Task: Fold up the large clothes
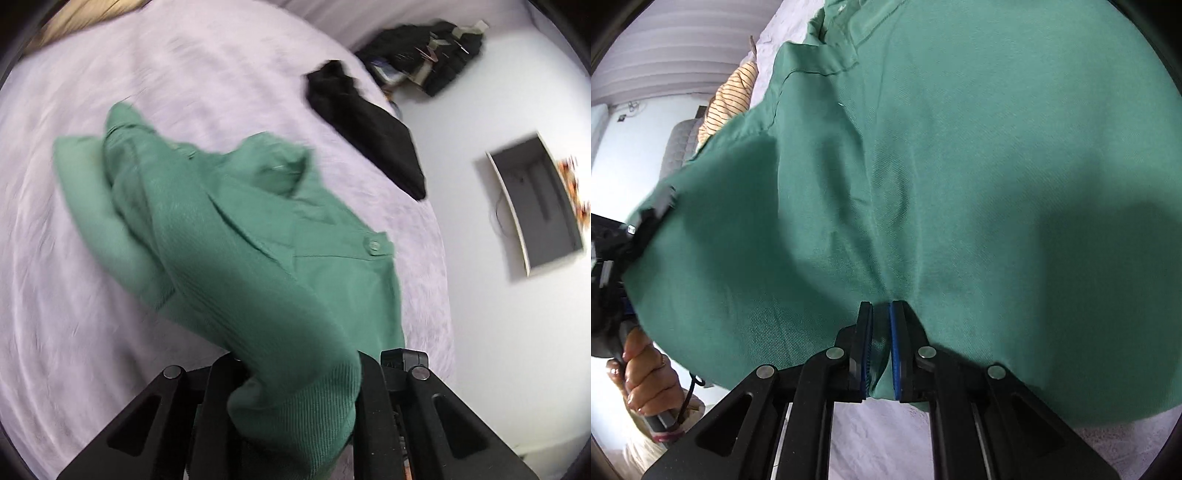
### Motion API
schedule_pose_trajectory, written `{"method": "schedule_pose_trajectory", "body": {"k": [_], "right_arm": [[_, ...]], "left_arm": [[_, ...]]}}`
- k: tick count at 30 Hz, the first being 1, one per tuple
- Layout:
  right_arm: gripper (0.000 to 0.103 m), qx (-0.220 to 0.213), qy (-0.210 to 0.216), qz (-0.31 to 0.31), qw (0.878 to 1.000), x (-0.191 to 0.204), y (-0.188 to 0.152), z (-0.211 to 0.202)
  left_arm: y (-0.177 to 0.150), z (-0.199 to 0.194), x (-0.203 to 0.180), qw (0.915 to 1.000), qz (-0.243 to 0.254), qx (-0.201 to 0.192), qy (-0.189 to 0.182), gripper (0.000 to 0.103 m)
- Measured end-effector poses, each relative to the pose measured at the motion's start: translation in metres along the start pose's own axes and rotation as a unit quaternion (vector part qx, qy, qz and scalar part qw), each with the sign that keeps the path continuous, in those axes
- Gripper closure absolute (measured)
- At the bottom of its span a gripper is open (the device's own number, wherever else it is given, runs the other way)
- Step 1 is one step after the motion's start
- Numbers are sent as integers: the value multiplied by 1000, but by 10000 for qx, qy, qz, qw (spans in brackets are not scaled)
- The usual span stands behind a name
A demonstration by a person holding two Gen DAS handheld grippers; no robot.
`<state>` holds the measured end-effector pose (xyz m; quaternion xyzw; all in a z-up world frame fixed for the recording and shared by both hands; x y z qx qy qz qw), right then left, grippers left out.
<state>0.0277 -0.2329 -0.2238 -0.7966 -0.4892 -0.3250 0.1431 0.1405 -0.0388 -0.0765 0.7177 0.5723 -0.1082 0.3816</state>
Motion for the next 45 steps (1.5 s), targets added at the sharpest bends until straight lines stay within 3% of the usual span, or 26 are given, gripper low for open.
{"method": "schedule_pose_trajectory", "body": {"k": [3, 6, 11, 13, 16, 19, 20, 21, 23, 27, 29, 31, 33, 35, 38, 41, 45], "right_arm": [[90, -290, 189, 44, 9994, -2, 4, -31], [90, -695, 229, 151, 9972, -20, 11, -73], [90, -1399, 35, 608, 9883, -81, 25, -142], [90, -1527, 24, 865, 9845, -106, 28, -157], [87, -1515, 63, 1199, 9811, -137, 24, -163], [87, -1474, 247, 1410, 9787, -152, 17, -163], [87, -1474, 300, 1444, 9780, -154, 16, -163], [87, -1468, 339, 1464, 9777, -157, 15, -163], [87, -1448, 390, 1491, 9774, -158, 14, -159], [87, -1425, 399, 1492, 9777, -163, 21, -160], [87, -1430, 365, 1481, 9779, -162, 22, -163], [83, -1469, 309, 1491, 9774, -162, 20, -168], [59, -1546, 319, 1507, 9759, -153, 21, -169], [46, -1624, 393, 1512, 9743, -150, 16, -174], [45, -1676, 231, 1508, 9740, -148, 6, -181], [45, -1983, -253, 1326, 9708, -141, 0, -202], [45, -2343, -770, 522, 9677, -107, 11, -232]], "left_arm": [[4, 12, -56, 9958, 904, -10, 107, 86], [-4, 45, -104, 9836, 1758, 144, 383, 86], [-44, 119, -152, 9624, 2546, 621, 721, 86], [-65, 151, -161, 9483, 2889, 824, 1020, 86], [-95, 184, -165, 9197, 3471, 967, 1562, 77], [-106, 194, -174, 9062, 3721, 895, 1798, 66], [-107, 193, -177, 9060, 3729, 869, 1802, 54], [-108, 190, -179, 9098, 3694, 847, 1693, 35], [-107, 185, -193, 9166, 3662, 664, 1464, 12], [-103, 194, -228, 9195, 3725, 344, 1207, 11], [-94, 186, -226, 9246, 3603, 248, 1213, 11], [-85, 168, -215, 9334, 3375, 75, 1217, 0], [-76, 143, -194, 9440, 3049, -131, 1255, 0], [-70, 123, -165, 9497, 2772, -153, 1445, 0], [-74, 97, -118, 9507, 2455, -89, 1892, 0], [-86, 71, -77, 9497, 2211, -10, 2219, 0], [-119, 62, -52, 9502, 2120, 340, 2259, 0]]}}
Point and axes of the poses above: each gripper's, at about its wrist camera, not at the fingertips, and z roughly the way its jaws point, x to its left, y to its top, the point moved 5 cm from there along z, roughly the way its jaws point, and after that the axes turned 9 degrees about -x, right-handed, at the moved point
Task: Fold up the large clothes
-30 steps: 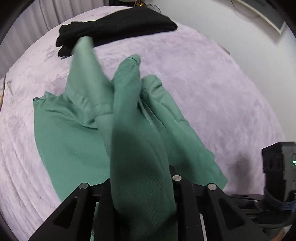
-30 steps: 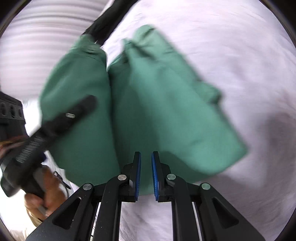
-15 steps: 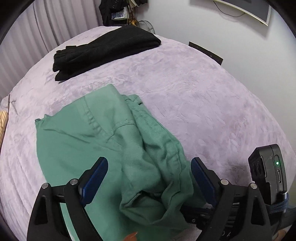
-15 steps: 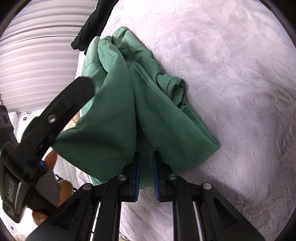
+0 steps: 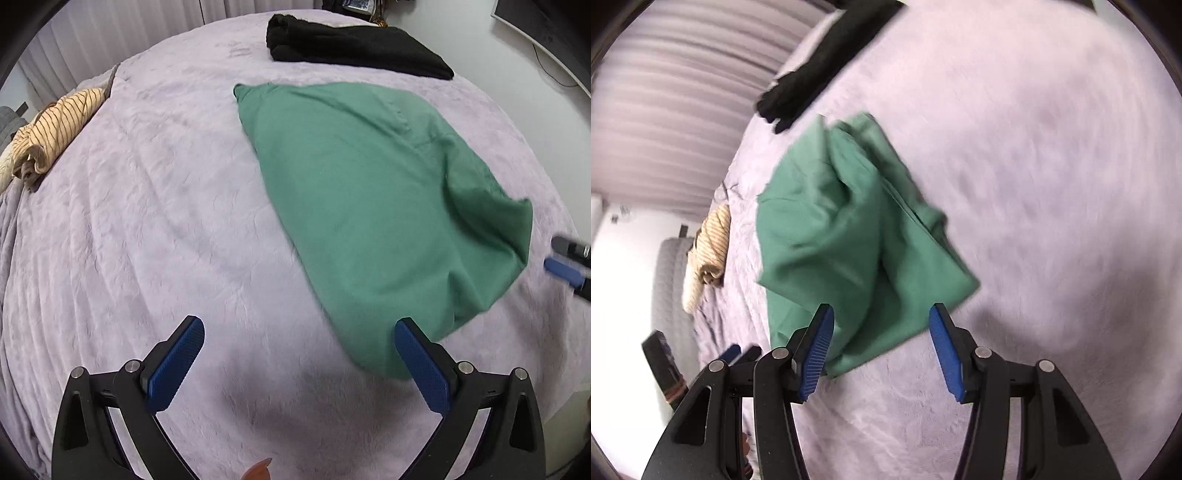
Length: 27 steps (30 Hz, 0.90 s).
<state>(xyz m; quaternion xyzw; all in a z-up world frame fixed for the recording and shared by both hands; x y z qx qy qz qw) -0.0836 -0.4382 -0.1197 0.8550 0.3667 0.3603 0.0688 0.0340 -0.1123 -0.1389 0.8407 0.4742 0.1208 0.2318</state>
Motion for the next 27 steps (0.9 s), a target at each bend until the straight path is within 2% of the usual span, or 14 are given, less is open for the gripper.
{"method": "schedule_pose_trajectory", "body": {"k": [4, 7, 8, 10, 11, 12, 13, 16, 17, 19, 22, 23, 24, 27], "right_arm": [[33, -37, 130, -1330, 9910, 62, 23, 0], [33, 192, -202, -2432, 9696, 95, 19, 24], [33, 305, -300, -2698, 9620, 101, 17, 36], [33, 580, -656, -3110, 9464, 102, 5, 58], [45, 646, -885, -3262, 9389, 98, 4, 66], [91, 696, -1052, -3390, 9323, 94, 3, 71], [97, 749, -1090, -3398, 9312, 90, 4, 71], [98, 435, -1082, -3084, 9441, 74, 20, 39], [98, 463, -1065, -2825, 9522, 61, 25, 32], [100, 705, -995, -2016, 9718, 24, 26, 34], [103, 1078, -1692, -1612, 9663, -46, 9, 56], [103, 1157, -1615, -1231, 9723, -63, 3, 58], [103, 992, -1332, -782, 9830, -72, 3, 50], [99, 559, -1018, -583, 9915, -67, 10, 23]], "left_arm": [[-23, 9, -31, 9993, 307, 125, -172, 0], [-21, 21, -57, 9992, 241, 103, -315, 0], [-20, 24, -64, 9992, 317, 46, -228, 0], [-13, 28, -68, 9976, 566, -194, 339, 0], [-10, 28, -64, 9968, 555, -239, 514, 0], [-7, 28, -56, 9974, 393, -257, 549, 0], [-5, 27, -47, 9982, 213, -269, 499, 0], [-6, 24, -23, 9987, -16, -347, 376, 0], [-8, 25, -20, 9991, -50, -329, 259, 0], [-15, 28, -19, 9993, -3, -244, 300, 0], [-28, 33, -16, 9994, -104, -153, 293, 0], [-32, 32, -15, 9995, -137, -80, 258, 0], [-35, 30, -16, 9996, -108, -72, 234, 0], [-39, 26, -21, 9991, 261, -83, 328, 0]]}}
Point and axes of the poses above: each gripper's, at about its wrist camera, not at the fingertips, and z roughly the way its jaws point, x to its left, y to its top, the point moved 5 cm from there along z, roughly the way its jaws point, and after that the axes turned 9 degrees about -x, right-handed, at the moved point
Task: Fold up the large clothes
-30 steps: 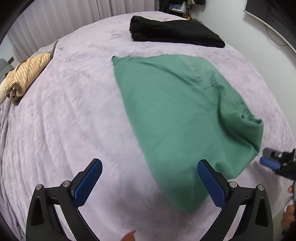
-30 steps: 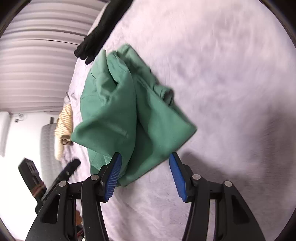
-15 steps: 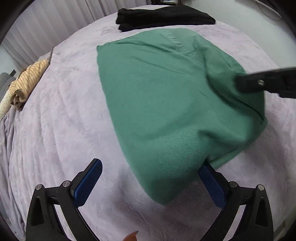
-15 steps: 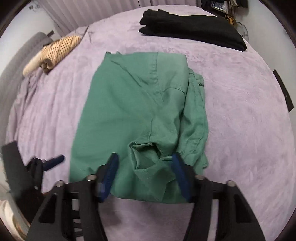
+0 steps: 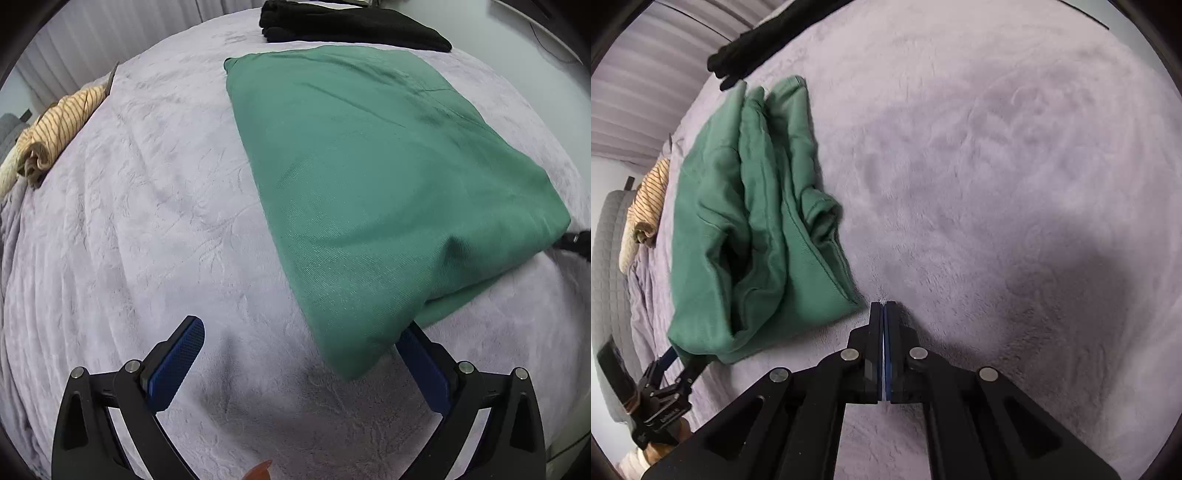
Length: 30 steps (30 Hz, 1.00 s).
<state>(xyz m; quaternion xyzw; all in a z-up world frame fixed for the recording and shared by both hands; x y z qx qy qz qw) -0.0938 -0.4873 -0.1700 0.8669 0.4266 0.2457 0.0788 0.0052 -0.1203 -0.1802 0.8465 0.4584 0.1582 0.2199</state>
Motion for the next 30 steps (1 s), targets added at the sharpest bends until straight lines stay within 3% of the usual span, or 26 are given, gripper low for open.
{"method": "schedule_pose_trajectory", "body": {"k": [4, 5, 6, 7, 8, 9, 10, 11, 12, 15, 17, 20, 21, 24, 27, 30], "right_arm": [[96, -248, 588, -351, 9973, 31, 19, -29], [81, -226, 799, -454, 9955, 43, 24, -31], [46, -184, 966, -574, 9935, 57, 26, -29], [28, -118, 1067, -693, 9918, 66, 26, -24], [19, -44, 1147, -824, 9900, 76, 24, -18], [27, 95, 1163, -942, 9887, 83, 21, -8], [43, 302, 1129, -988, 9882, 86, 16, 3], [101, 508, 1040, -998, 9883, 88, 10, 14], [101, 620, 885, -1027, 9888, 90, 7, 18], [101, 199, 426, -1809, 9824, 102, 10, 2], [101, 156, 72, -2007, 9795, 95, 13, 2], [103, 448, -773, -2014, 9754, 54, 10, 35], [103, 640, -957, -1719, 9784, 30, 5, 49], [103, 457, -91, -559, 9974, 6, 4, 38], [99, 296, 254, -334, 9987, 6, 7, 17], [96, 157, 711, -297, 9969, 21, 20, -1]], "left_arm": [[-1, 5, 2, 9997, -181, 177, -36, 0], [0, 5, 2, 9995, -236, 198, -38, 0], [0, 4, 2, 9995, -247, 192, -23, 0], [2, 3, 2, 9996, -231, 165, -12, 0], [4, 0, 1, 9997, -205, 119, 2, 0], [5, -2, 1, 9998, -191, 75, 11, 0], [7, -4, 2, 9998, -183, 38, 22, 0], [9, -4, 4, 9998, -176, 11, 37, 0], [10, -4, 5, 9998, -180, -10, 28, 0], [7, 1, 6, 9997, -197, 14, -119, 0], [2, 7, 1, 9999, -100, 58, -104, 0], [-11, 20, 2, 9996, -21, 260, 73, 0], [-16, 24, 7, 9990, -92, 413, 110, 0], [-24, 14, 28, 9985, -220, 484, 102, 0], [-24, -5, 44, 9987, -213, 457, 48, 0], [-7, -15, 63, 9974, -613, 374, -63, 0]]}}
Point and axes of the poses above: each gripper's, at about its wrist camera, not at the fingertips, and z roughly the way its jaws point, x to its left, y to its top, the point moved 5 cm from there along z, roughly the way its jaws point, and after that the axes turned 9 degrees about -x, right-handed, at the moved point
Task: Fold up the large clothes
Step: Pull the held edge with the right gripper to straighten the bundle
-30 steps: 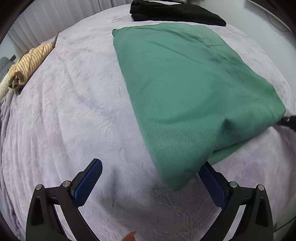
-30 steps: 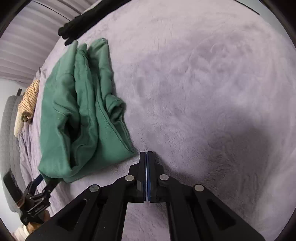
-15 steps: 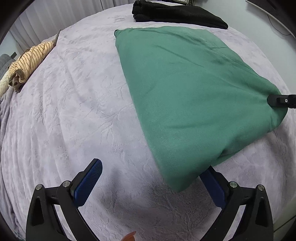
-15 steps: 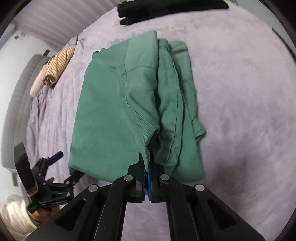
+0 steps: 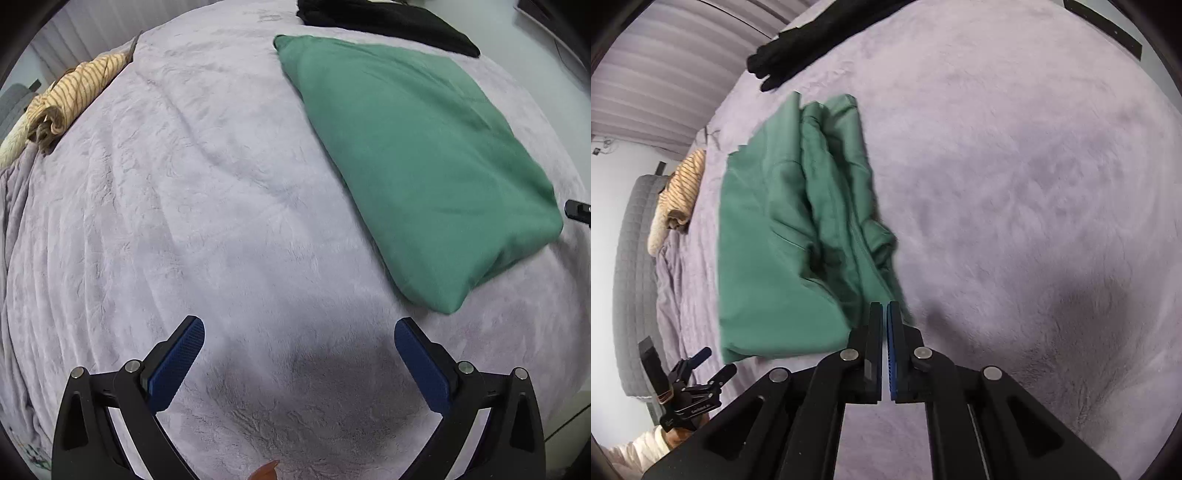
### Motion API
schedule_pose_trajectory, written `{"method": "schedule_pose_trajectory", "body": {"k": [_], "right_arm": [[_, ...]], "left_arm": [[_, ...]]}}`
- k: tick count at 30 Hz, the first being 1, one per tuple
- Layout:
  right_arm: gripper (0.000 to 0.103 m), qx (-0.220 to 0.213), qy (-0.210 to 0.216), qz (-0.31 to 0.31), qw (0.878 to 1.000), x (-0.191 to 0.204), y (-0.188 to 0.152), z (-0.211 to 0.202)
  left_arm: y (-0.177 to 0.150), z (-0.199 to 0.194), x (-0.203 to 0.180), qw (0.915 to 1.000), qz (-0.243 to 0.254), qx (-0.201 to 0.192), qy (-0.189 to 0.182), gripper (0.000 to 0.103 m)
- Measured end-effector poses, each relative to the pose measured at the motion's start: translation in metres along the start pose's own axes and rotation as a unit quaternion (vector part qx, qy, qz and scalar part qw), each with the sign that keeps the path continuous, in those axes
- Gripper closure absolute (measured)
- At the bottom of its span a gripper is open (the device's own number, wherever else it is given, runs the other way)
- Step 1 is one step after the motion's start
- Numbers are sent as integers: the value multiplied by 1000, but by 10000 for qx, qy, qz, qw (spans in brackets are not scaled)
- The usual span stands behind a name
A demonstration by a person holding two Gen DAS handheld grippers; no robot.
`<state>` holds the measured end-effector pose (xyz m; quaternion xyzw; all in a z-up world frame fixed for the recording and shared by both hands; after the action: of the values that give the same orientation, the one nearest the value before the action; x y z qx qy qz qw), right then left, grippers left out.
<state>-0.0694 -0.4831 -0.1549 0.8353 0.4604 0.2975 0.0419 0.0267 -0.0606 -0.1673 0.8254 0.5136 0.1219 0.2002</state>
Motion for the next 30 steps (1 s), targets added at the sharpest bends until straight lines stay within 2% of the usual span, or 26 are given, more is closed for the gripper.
{"method": "schedule_pose_trajectory", "body": {"k": [1, 2, 3, 4, 5, 6, 7, 8, 9, 11, 13, 14, 17, 20, 24, 27, 30], "right_arm": [[92, -57, 159, -25, 9999, 7, 5, -2], [73, -104, 290, -75, 9995, 16, 10, -1], [44, -132, 362, -182, 9991, 27, 15, 2], [36, -149, 398, -319, 9986, 36, 18, 7], [36, -132, 431, -449, 9980, 43, 19, 13], [40, 25, 454, -567, 9974, 53, 20, 26], [51, 242, 414, -627, 9969, 59, 19, 41], [100, 463, 335, -659, 9962, 64, 23, 52], [97, 627, 172, -735, 9952, 66, 18, 59], [97, 379, -74, -1240, 9915, 76, 19, 47], [97, 152, -306, -1353, 9902, 70, 23, 34], [97, 242, -315, -1222, 9917, 61, 23, 36], [97, 721, -712, -1110, 9886, 22, 10, 68], [97, 688, -773, -1006, 9895, 20, 10, 72], [97, 639, -728, -975, 9905, 27, 17, 53], [95, 276, -608, -647, 9957, 33, 34, 24], [94, -149, -361, -690, 9969, 49, 54, 5]], "left_arm": [[9, 0, 5, 9998, -181, -46, -28, 0], [19, 2, 9, 9993, -349, -94, -38, 0], [28, 6, 11, 9986, -499, -148, -52, 0], [37, 12, 11, 9981, -593, -175, -82, 0], [44, 19, 10, 9979, -620, -165, -128, 0], [48, 27, 5, 9979, -613, -137, -165, 0], [51, 34, -1, 9981, -581, -88, -170, 0], [51, 37, -8, 9984, -540, -67, -175, 0], [53, 36, -11, 9984, -504, -109, -211, 0], [56, 30, -18, 9980, -444, -254, -382, 0], [52, 30, -27, 9976, -435, -213, -492, 0], [47, 35, -33, 9975, -423, -149, -552, 0], [32, 46, -56, 9985, -122, -78, -525, 0], [32, 45, -60, 9986, -111, -99, -507, 0], [33, 46, -56, 9980, -247, 48, -585, 0], [33, 46, -57, 9983, -233, 67, -523, 0], [33, 45, -57, 9982, -322, 124, -489, 0]]}}
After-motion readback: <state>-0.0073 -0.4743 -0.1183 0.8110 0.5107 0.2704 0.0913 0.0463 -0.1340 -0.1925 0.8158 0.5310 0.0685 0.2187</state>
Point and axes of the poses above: each gripper's, at about its wrist camera, not at the fingertips, and z roughly the way its jaws point, x to its left, y to its top, the point moved 5 cm from there along z, roughly the way its jaws point, and after that the axes turned 9 degrees about -x, right-handed, at the moved point
